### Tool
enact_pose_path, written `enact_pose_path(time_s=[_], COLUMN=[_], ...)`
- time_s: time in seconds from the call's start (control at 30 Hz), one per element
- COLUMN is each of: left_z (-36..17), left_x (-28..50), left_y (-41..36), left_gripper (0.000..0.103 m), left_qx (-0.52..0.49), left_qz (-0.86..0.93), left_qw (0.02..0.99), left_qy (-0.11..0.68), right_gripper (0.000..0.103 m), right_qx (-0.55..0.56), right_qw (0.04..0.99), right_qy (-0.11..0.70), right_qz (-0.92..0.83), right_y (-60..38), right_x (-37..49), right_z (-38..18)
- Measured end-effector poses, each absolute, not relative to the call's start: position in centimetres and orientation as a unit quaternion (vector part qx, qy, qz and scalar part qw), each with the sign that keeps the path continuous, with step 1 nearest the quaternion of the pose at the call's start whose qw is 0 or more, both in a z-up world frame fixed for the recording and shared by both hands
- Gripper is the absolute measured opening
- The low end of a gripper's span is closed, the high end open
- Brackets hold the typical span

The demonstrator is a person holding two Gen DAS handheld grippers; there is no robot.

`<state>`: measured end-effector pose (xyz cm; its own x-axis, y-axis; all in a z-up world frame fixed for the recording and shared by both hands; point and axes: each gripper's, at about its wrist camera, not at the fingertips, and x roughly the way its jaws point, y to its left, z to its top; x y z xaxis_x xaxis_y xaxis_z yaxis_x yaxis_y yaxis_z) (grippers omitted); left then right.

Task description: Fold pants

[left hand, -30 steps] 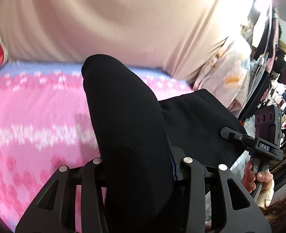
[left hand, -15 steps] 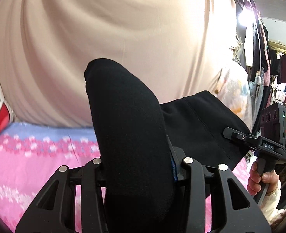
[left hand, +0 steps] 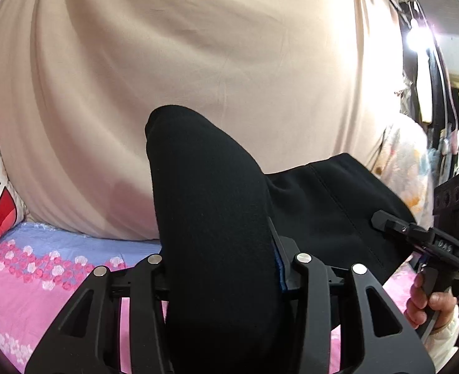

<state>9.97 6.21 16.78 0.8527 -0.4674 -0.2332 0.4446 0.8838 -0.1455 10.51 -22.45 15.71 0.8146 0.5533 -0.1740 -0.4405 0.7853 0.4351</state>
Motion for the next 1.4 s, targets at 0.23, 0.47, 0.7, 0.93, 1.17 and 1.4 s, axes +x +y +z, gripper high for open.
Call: enact_pose_path(time_s=[0.23,0.47,0.7,0.93,1.17,1.4], left_z=[14.4,10.4,4.8,-0.5,-2.7,6.8], left_x=[15.0,20.3,24.9,27.8,28.7,23.7], left_y=[4.4,3.0,1.9,0.9,3.3,7.5], left_gripper=[0.041,0.041,0.041,0.041,0.068,0.097], left_qx=[-0.045,-0.040,-0.037,-0.030,-0.091,-0.138], left_qz=[-0.226,-0.209,-0.193,-0.179,-0.143,-0.088], left_qw=[0.962,0.960,0.951,0.938,0.926,0.954], left_qy=[0.148,0.183,0.239,0.297,0.337,0.250], right_gripper=[0.043,0.043,0.043,0.043,0.053,0.061], right_qx=[0.191,0.204,0.212,0.227,0.248,0.200], right_qw=[0.936,0.930,0.917,0.895,0.870,0.932], right_qy=[0.160,0.205,0.262,0.330,0.387,0.289], right_qz=[0.248,0.228,0.212,0.197,0.175,0.084], right_y=[-23.3,-24.0,-24.2,-24.9,-26.3,-28.4], right_x=[15.4,21.0,25.6,29.2,29.6,24.9], right_z=[13.2,8.8,3.1,-3.4,-6.4,1.6])
